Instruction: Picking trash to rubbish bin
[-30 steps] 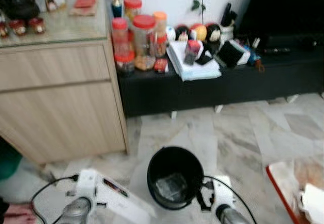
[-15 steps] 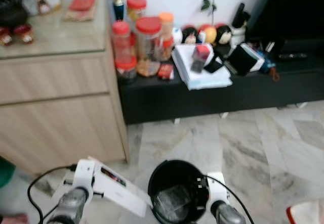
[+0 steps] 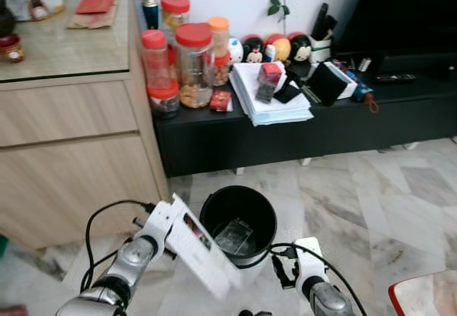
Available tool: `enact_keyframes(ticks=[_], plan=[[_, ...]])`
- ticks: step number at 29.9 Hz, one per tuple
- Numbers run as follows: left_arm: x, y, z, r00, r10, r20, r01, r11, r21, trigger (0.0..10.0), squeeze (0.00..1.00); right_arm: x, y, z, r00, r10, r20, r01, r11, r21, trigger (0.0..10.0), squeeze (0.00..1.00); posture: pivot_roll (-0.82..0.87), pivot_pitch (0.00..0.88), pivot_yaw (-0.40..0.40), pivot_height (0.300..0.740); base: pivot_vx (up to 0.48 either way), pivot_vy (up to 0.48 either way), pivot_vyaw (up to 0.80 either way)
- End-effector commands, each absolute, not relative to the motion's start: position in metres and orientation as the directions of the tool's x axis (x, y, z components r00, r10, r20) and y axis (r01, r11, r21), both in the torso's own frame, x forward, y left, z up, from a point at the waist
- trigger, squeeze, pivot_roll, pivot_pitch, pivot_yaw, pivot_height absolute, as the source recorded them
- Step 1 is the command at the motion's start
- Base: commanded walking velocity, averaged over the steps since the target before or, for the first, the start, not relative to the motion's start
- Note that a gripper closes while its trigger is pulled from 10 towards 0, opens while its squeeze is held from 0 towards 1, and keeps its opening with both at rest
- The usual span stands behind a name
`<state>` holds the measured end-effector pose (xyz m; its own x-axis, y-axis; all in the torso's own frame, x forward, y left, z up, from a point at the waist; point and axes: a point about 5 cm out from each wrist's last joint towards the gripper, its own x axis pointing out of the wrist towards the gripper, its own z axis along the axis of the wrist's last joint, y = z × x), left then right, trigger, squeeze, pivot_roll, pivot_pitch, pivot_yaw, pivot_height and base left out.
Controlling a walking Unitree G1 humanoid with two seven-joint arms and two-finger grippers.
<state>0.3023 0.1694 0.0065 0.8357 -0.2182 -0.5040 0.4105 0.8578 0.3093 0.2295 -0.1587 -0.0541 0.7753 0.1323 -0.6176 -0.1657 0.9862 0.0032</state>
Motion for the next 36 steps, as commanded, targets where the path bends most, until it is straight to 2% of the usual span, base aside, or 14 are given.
enact_keyframes(ticks=[1,24,36], plan=[[0.302,0.163,0.006,0.825,-0.240,-0.512,0.451,0.826,0.339,10.0,0.00,0.233,-0.161,-0.051,0.789,0.128,-0.601,-0.170,0.985,-0.014,10.0,0.00,0.15,0.163,-0.086,0.740,0.000,0.000,0.00],[0.302,0.170,0.006,0.853,-0.186,-0.487,0.370,0.875,0.313,10.0,0.00,0.241,-0.151,-0.045,0.805,0.166,-0.570,-0.202,0.979,0.001,10.0,0.00,0.16,0.162,-0.081,0.740,0.000,0.000,0.00],[0.303,0.170,0.007,0.854,-0.185,-0.486,0.365,0.878,0.308,10.0,0.00,0.242,-0.150,-0.045,0.806,0.170,-0.567,-0.207,0.978,0.000,10.0,0.00,0.16,0.162,-0.081,0.740,0.231,0.000,0.00]])
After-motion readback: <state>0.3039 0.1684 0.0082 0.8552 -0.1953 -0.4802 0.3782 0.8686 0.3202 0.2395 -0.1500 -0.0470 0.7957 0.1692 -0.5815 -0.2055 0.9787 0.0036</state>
